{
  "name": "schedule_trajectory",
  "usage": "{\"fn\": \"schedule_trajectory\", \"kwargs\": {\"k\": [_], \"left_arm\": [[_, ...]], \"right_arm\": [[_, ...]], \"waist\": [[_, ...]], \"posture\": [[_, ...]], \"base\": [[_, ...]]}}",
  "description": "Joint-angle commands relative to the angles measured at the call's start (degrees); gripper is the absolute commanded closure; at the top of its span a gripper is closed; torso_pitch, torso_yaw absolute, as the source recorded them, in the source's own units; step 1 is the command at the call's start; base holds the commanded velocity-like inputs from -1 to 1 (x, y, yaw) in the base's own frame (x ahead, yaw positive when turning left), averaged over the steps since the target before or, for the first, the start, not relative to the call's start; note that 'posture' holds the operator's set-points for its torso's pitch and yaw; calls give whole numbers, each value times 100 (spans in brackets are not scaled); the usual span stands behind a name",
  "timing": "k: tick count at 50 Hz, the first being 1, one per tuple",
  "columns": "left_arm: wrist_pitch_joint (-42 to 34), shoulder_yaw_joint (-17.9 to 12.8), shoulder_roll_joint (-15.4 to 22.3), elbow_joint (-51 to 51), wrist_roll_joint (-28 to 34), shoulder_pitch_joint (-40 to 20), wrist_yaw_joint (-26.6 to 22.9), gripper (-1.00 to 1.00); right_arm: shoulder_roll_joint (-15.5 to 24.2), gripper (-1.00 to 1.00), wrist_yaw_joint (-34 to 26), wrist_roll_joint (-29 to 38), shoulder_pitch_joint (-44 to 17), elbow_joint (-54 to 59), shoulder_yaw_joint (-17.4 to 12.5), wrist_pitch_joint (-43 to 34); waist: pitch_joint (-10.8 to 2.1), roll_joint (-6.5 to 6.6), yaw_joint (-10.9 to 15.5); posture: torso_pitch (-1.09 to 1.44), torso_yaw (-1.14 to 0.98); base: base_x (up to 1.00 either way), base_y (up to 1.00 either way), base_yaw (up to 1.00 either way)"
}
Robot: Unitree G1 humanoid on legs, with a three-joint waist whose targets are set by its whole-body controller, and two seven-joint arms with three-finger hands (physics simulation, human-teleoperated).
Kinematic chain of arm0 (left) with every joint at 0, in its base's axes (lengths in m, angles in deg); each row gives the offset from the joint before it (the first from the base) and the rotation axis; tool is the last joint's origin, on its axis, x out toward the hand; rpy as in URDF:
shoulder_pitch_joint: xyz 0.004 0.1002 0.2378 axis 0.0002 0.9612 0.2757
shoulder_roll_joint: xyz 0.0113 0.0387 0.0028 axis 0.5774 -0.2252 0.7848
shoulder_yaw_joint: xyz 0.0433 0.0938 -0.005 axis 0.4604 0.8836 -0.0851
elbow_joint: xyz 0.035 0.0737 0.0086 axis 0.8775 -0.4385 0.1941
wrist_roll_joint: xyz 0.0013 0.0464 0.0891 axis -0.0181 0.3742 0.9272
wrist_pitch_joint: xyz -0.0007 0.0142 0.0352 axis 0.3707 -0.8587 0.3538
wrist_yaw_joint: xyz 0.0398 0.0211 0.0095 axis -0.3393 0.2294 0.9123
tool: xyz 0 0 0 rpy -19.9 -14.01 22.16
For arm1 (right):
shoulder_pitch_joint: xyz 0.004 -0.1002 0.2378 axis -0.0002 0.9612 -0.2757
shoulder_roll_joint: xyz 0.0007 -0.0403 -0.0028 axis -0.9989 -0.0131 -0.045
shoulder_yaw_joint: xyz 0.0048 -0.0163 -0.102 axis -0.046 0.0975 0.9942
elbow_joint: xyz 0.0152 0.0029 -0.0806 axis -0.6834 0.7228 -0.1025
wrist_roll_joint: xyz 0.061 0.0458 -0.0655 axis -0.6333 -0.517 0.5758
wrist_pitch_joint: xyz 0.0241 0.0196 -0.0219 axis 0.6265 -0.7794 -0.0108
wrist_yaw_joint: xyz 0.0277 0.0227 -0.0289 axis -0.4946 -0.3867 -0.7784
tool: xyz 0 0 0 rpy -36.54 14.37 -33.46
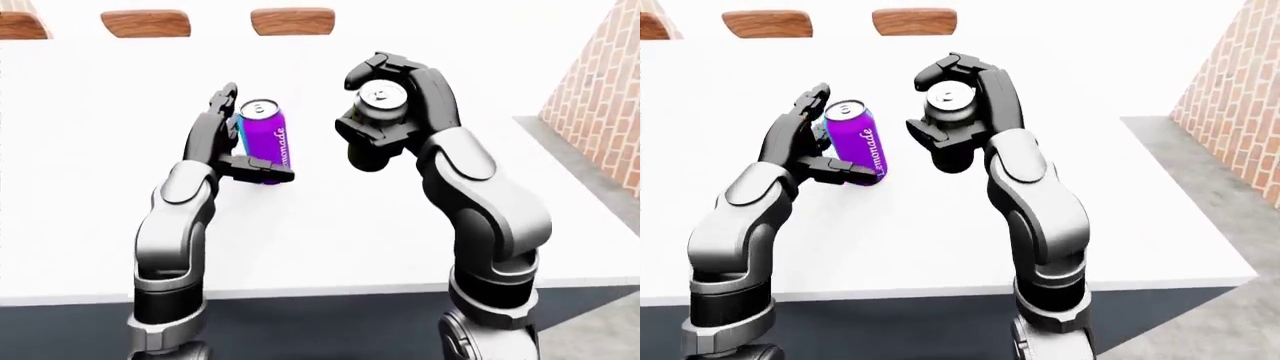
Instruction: Move the drinks to the dining counter.
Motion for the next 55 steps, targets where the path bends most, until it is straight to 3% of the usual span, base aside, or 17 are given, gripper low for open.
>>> {"fn": "schedule_trajectory", "kwargs": {"k": [1, 7, 18, 35, 37, 38, 42, 44, 46, 50, 53, 55], "left_arm": [[5, -73, 55, 366, 49, -45, 3, -100], [-297, -181, 34, 1149, 1, 360, -52, -100], [-825, -405, 120, 1994, -233, 472, 66, -100], [-852, -466, 256, 1994, -418, 391, 185, -100], [-827, -476, 265, 1971, -431, 392, 190, -100], [-824, -475, 270, 1965, -434, 387, 195, -100], [-821, -456, 265, 1975, -437, 398, 215, -100], [-772, -443, 258, 1963, -433, 439, 201, -100], [-770, -451, 256, 1974, -433, 449, 193, -100], [-697, -458, 252, 1947, -439, 488, 175, -100], [-752, -479, 270, 1978, -452, 455, 179, -100], [-829, -488, 275, 2044, -463, 446, 193, -100]], "right_arm": [[-22, 100, -54, 151, -238, -16, -67, 474], [-210, 100, -73, 484, -277, 731, 15, 1243], [-458, 100, -90, 806, 49, 1729, 96, 2491], [-584, 99, -187, 963, 408, 2121, 208, 3000], [-591, 88, -206, 1004, 417, 2234, 205, 3090], [-600, 73, -220, 1037, 446, 2321, 222, 3171], [-632, 62, -245, 1086, 506, 2539, 219, 3339], [-640, 47, -243, 1099, 518, 2619, 207, 3400], [-648, 12, -235, 1115, 532, 2653, 211, 3417], [-660, -20, -228, 1188, 545, 2883, 226, 3596], [-658, -65, -223, 1209, 540, 2909, 217, 3617], [-659, -77, -232, 1211, 543, 2913, 218, 3625]], "waist": [[-164, 19, -3], [-175, 58, -11], [-175, 71, -9], [-172, 75, 0], [-175, 78, -1], [-176, 79, -2], [-184, 78, -4], [-184, 78, -1], [-185, 78, 0], [-191, 78, 2], [-204, 77, 1], [-206, 75, 4]], "posture": [[0, 0], [0, 0], [0, 0], [0, 0], [0, 0], [0, 0], [0, 0], [0, 0], [0, 0], [0, 0], [0, 0], [0, 0]], "base": [[0, 0, 0], [0, 0, 0], [0, 0, 0], [0, 0, 0], [0, 0, 0], [0, 0, 0], [0, 0, 0], [0, 0, 0], [0, 0, 0], [0, 0, 0], [0, 0, 0], [0, 0, 0]]}}
